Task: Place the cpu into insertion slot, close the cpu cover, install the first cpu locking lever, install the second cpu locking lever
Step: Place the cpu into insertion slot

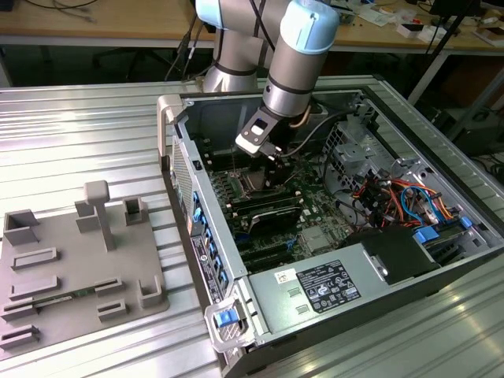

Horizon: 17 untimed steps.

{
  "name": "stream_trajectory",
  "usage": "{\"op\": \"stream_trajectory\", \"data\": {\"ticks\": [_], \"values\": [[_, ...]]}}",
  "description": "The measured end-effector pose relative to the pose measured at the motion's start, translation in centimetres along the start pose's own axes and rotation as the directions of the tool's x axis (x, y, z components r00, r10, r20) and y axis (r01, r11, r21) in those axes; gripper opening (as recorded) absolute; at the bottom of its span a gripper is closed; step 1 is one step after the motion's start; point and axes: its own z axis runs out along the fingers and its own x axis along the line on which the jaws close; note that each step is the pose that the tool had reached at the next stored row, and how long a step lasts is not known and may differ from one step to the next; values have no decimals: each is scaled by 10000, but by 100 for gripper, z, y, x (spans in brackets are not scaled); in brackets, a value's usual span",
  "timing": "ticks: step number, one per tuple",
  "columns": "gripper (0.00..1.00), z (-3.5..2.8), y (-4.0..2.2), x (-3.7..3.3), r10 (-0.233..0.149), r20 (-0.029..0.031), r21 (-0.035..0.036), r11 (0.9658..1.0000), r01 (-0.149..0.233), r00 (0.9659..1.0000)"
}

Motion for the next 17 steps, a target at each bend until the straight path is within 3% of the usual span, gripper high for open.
{"op": "stream_trajectory", "data": {"ticks": [4,17], "values": [[67,9,1,0,-2,-47,1,10000,2,10000],[67,20,17,1,140,-55,9,9999,-140,9999]]}}
